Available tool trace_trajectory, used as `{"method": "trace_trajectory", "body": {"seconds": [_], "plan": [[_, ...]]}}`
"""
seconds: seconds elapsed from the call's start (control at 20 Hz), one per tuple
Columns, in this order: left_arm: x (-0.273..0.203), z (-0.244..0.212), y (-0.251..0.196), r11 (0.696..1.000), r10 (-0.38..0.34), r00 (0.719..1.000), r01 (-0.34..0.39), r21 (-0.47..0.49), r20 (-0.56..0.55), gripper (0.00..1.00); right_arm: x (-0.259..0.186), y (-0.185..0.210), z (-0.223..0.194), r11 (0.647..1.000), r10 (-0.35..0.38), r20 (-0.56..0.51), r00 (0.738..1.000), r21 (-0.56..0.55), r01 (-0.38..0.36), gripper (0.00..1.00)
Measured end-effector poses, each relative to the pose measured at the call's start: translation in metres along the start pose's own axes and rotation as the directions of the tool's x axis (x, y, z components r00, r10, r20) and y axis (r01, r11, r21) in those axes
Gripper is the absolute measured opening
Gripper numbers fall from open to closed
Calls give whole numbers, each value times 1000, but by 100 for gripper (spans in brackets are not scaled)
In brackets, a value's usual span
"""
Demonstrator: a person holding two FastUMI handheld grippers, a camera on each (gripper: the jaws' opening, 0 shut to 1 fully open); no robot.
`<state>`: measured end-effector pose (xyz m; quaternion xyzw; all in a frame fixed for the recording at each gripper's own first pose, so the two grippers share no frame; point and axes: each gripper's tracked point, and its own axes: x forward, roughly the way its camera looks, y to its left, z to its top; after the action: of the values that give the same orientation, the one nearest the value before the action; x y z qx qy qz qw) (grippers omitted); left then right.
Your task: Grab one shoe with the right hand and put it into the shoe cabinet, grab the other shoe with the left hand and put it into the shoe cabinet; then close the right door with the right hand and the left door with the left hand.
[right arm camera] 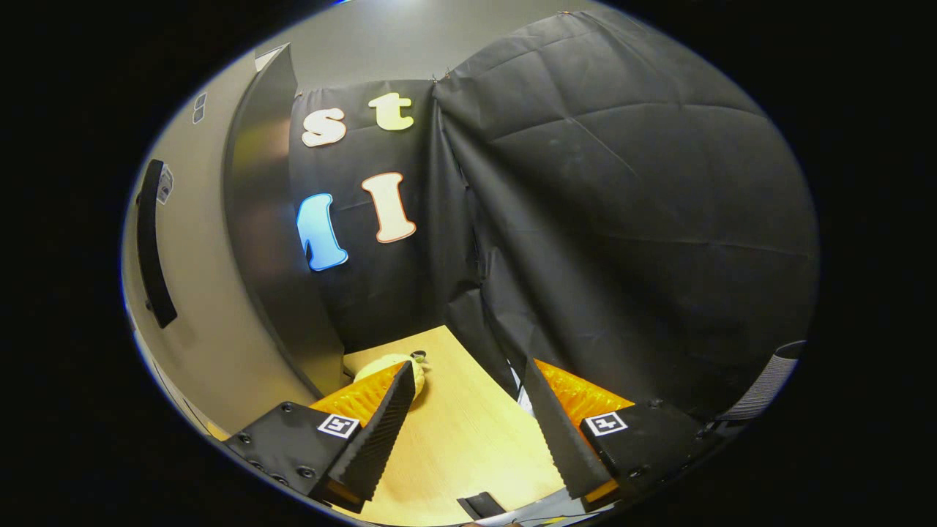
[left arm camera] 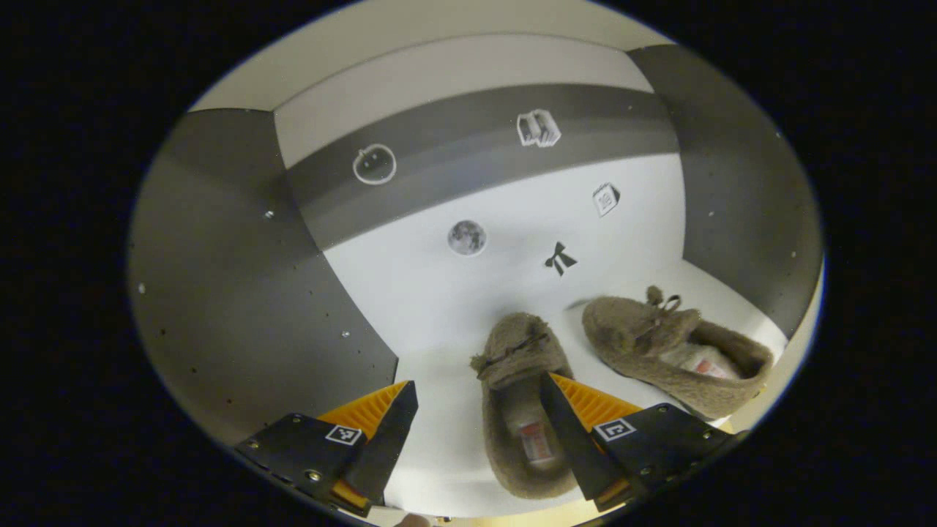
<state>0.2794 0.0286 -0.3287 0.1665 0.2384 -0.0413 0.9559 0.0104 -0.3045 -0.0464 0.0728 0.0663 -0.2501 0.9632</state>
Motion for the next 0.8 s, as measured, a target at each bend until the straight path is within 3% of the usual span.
{"method": "trace_trajectory", "body": {"seconds": [0.05,0.15,0.2,0.25,0.35,0.4,0.8], "plan": [[-17,7,-1,1000,-7,999,7,-9,32,98,1,3,5,1000,10,5,1000,-4,-10,96],[-53,20,-3,1000,-18,995,20,-19,94,98,2,12,16,999,34,17,999,-19,-33,92],[-71,27,-5,999,-24,991,28,-28,129,87,1,17,23,999,48,26,999,-28,-47,96],[-91,31,-7,999,-28,986,35,-39,164,100,2,22,30,997,64,36,997,-37,-63,96],[-124,38,-6,998,-15,975,27,-53,223,100,2,34,44,994,98,53,994,-60,-95,92],[-141,38,-1,998,11,968,4,-61,249,87,2,38,51,992,112,64,992,-73,-107,92],[-275,8,3,985,115,897,-47,-168,426,100,-2,56,96,980,187,130,974,-94,-176,96]]}}
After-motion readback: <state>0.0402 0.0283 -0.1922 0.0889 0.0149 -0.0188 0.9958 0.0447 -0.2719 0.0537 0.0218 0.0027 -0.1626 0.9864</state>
